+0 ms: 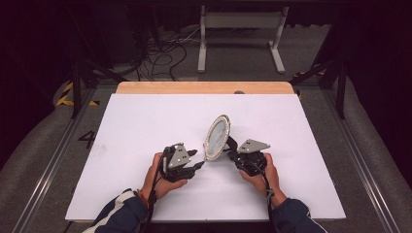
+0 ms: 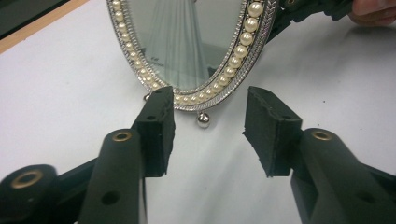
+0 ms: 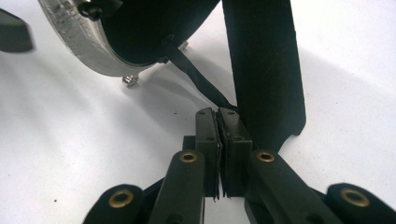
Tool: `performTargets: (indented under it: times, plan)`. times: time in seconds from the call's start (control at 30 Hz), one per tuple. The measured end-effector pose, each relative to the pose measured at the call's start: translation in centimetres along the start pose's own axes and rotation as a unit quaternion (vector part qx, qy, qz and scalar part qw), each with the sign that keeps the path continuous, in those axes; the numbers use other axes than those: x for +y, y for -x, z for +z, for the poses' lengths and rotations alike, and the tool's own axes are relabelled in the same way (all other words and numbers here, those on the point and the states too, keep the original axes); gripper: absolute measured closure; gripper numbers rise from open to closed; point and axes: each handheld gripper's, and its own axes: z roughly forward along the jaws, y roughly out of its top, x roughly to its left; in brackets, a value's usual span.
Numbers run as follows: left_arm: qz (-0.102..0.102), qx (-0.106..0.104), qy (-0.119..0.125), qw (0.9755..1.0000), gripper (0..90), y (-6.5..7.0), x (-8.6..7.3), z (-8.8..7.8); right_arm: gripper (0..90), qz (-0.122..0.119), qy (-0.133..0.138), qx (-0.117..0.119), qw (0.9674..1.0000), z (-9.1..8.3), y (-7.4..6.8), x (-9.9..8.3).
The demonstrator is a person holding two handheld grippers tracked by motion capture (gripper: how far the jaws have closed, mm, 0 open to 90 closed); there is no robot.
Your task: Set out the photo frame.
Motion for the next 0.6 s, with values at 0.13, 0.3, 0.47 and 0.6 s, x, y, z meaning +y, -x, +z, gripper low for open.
performTargets:
  times: [0.13, 0.3, 0.47, 0.6]
  plan:
    - [0.002, 0.003, -0.005, 1.0000, 44.8, 0.0, -0.4, -0.7, 86.3, 0.003, -0.001, -0.001, 1.0000, 0.0, -0.1, 0.0]
    - [0.008, 0.010, -0.019, 0.9997, 40.1, -0.2, -1.1, -1.5, 81.5, 0.001, 0.000, 0.010, 1.0000, -0.3, -0.3, 0.1]
    - [-0.002, 0.013, -0.029, 0.9995, 34.3, -0.7, -2.4, -2.7, 75.7, -0.009, 0.014, 0.023, 0.9996, -0.7, -1.2, 0.3]
    - [-0.002, 0.016, -0.033, 0.9993, 31.1, -0.8, -3.1, -3.4, 70.5, -0.012, 0.021, 0.030, 0.9993, -0.8, -1.8, 0.5]
